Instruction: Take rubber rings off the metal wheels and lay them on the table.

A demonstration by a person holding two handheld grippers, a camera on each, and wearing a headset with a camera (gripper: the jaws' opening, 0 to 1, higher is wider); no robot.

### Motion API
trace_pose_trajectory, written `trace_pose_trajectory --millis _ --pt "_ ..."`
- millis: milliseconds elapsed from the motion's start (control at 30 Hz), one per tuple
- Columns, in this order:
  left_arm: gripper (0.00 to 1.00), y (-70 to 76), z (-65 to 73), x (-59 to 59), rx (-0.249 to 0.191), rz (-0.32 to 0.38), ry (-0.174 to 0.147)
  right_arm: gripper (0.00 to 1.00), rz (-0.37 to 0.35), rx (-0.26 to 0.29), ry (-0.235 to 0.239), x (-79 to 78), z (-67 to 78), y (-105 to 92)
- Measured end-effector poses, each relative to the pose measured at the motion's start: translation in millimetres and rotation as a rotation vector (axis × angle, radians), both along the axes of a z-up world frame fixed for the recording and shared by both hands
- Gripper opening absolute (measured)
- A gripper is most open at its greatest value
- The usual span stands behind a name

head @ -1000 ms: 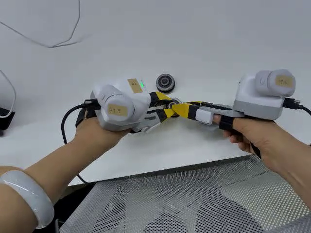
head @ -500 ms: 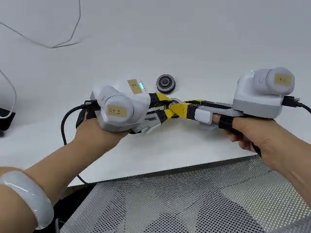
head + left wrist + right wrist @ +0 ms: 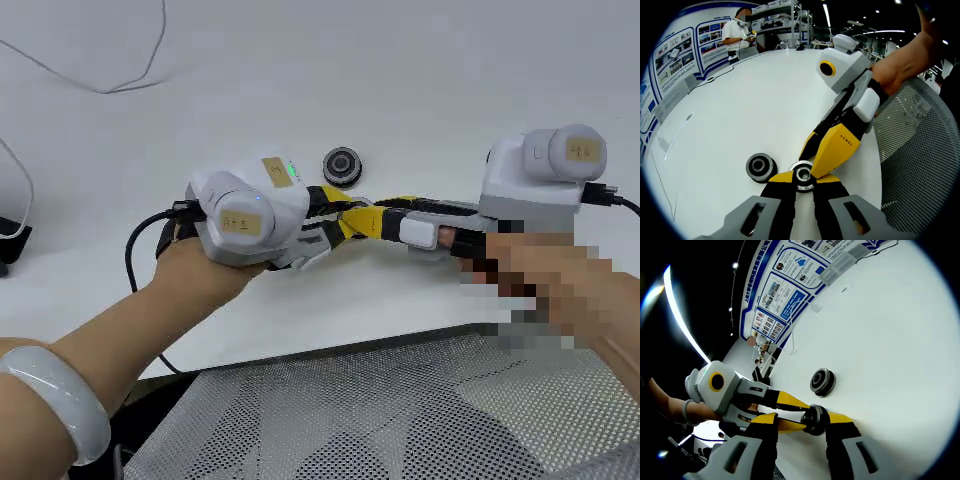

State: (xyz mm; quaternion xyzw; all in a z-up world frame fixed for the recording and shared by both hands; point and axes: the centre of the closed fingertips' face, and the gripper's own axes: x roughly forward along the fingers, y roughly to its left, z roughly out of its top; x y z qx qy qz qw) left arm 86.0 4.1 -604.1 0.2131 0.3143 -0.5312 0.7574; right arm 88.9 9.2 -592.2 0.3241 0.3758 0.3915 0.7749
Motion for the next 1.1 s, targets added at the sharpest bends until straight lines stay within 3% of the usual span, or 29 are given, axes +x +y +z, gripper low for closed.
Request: trace_pose_trajectory --millis 367,1100 --pt "0.12 -0.7 1.1 -0.8 -0.002 -0.001 0.002 0.41 0.033 -0.003 0.005 -8.8 3.2 0.3" --pt "0.12 -1.1 1.7 -0.6 -0.007 0.001 0.002 0.44 0.001 0.001 0.017 -5.1 1.2 -1.5"
